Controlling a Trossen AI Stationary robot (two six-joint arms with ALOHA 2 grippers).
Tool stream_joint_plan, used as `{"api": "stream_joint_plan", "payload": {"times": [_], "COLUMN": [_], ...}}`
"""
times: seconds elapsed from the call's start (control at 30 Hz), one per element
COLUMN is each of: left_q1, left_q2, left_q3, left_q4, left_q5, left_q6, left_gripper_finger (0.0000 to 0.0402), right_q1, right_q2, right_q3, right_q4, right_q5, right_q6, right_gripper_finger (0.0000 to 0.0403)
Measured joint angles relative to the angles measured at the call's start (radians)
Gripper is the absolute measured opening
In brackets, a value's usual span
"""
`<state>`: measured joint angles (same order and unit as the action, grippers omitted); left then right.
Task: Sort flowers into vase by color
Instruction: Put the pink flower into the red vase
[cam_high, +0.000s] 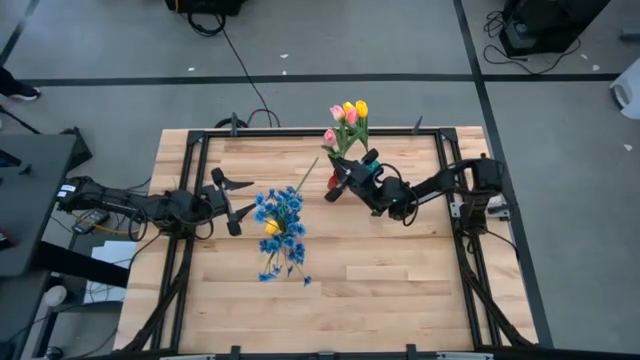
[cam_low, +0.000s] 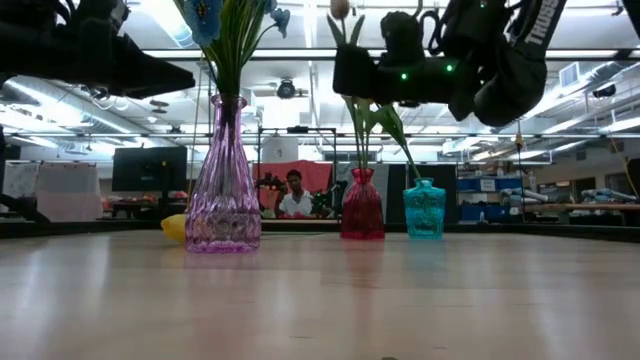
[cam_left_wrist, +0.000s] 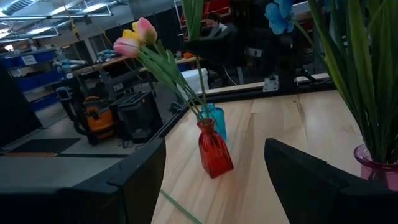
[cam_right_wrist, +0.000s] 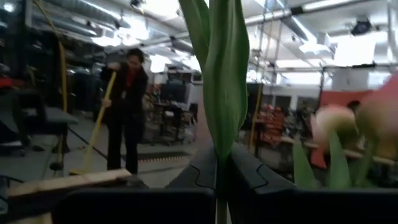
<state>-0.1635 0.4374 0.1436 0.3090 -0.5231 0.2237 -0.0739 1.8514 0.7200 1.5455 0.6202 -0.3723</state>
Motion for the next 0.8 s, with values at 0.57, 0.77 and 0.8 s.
{"api": "stream_joint_plan", "payload": {"times": [0.57, 0.77, 0.8], "left_q1": [0.0, 0.0, 0.0], "left_q2": [0.0, 0.0, 0.0], "left_q3": [0.0, 0.0, 0.0], "left_q4": [-0.008, -0.008, -0.008], "left_q5": [0.0, 0.0, 0.0], "left_q6": [-0.008, -0.01, -0.01], "left_gripper_finger": [0.028, 0.028, 0.028], "right_q1": [0.058, 0.063, 0.07], "right_q2": [0.02, 0.02, 0.02], "right_q3": [-0.072, -0.074, -0.074], "right_q4": [-0.051, -0.148, -0.151], "right_q5": [0.303, 0.306, 0.316], "right_q6": [0.045, 0.116, 0.116], "right_gripper_finger": [0.0041, 0.0088, 0.0099]}}
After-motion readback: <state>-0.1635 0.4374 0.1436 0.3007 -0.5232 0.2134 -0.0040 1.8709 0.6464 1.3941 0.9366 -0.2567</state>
